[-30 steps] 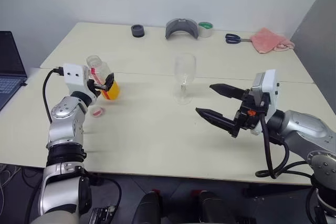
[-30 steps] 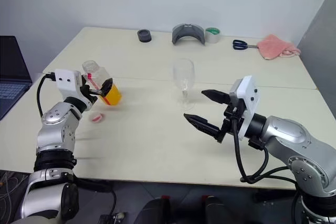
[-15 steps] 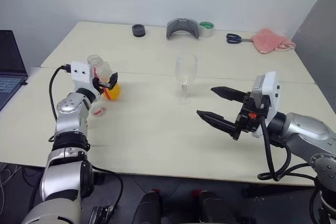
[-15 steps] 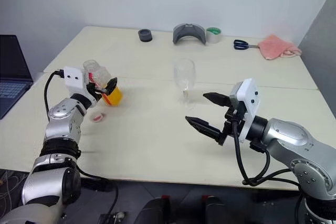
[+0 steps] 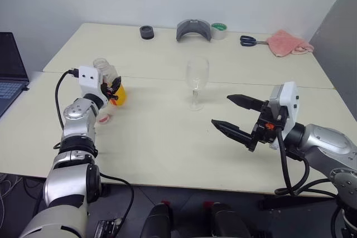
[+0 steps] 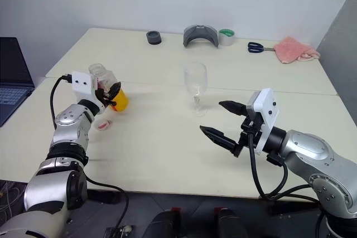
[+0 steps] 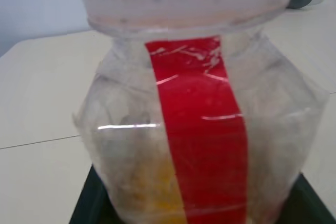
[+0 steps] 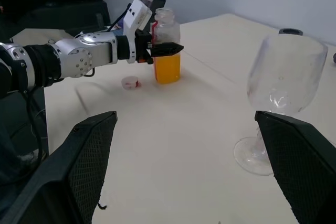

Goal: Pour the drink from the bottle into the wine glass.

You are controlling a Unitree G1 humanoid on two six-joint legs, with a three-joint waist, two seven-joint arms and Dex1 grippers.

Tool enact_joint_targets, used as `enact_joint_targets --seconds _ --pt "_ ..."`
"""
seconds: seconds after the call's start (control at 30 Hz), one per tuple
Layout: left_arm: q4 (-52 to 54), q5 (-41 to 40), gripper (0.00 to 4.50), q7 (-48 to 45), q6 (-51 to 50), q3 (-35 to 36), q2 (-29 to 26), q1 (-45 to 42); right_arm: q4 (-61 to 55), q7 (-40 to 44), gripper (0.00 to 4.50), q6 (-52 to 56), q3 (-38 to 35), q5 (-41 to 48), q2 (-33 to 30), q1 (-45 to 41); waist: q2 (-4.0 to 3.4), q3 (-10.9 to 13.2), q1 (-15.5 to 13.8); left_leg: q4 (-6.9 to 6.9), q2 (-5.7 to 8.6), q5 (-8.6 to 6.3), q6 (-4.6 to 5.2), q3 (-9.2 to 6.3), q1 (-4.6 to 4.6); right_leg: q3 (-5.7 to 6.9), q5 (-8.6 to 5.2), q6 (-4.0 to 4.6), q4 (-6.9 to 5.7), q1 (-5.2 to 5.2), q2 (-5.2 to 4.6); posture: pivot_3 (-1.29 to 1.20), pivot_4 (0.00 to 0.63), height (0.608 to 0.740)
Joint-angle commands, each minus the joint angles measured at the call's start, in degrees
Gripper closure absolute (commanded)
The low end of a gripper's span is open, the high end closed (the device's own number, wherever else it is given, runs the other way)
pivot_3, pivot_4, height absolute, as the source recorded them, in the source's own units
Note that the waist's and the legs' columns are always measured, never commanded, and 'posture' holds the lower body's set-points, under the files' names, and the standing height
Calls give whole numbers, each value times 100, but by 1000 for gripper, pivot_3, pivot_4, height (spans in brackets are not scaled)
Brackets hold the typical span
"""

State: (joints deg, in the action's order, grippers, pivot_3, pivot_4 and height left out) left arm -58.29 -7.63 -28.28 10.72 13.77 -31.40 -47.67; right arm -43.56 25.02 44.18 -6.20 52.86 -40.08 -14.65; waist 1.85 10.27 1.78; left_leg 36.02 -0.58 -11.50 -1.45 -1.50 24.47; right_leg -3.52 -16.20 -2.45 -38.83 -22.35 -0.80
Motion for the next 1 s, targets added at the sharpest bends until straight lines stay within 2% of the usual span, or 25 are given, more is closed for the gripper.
enact_joint_targets --seconds 0.03,0.23,0.37,0.53,0.6,0.8,1.0 --pt "48 28 2790 10 177 -5 -108 -170 -166 19 0 -163 -125 -26 7 -28 0 0 0 0 0 0 0 0 0 0 0 0 0 0 0 0 150 740" --pt "143 127 2790 123 23 -68 -210 -499 -121 -92 0 -198 -102 -84 117 -146 7 4 -2 1 0 0 0 -1 0 1 0 0 -1 0 0 0 150 740" --pt "136 442 2790 84 31 -389 -206 -1000 -28 -171 0 -254 -23 -227 255 -322 15 9 -12 8 2 0 0 -11 16 15 1 0 -1 -5 1 0 150 740" --pt "-38 803 2790 -173 123 -840 -109 -1649 131 -372 0 -361 178 -600 546 -600 16 8 -12 7 9 0 0 -11 23 14 1 -1 0 -11 -1 0 150 740" --pt "-108 917 2790 -363 184 -1039 -13 -1905 296 -553 0 -466 326 -1043 641 -807 16 8 -11 6 9 0 0 -9 26 13 1 0 -2 -17 -1 0 150 740" --pt "-443 1324 2790 -770 647 -1524 117 -2474 603 -956 0 -574 587 -1704 1125 -1203 16 8 6 4 7 1 0 1 38 4 2 0 -11 -42 4 0 150 740" --pt "-828 1778 2790 -920 1251 -1955 194 -2993 703 -964 0 -601 726 -2039 1376 -1314 16 8 -1 5 9 1 0 8 70 -6 3 2 -17 -83 3 0 150 740"
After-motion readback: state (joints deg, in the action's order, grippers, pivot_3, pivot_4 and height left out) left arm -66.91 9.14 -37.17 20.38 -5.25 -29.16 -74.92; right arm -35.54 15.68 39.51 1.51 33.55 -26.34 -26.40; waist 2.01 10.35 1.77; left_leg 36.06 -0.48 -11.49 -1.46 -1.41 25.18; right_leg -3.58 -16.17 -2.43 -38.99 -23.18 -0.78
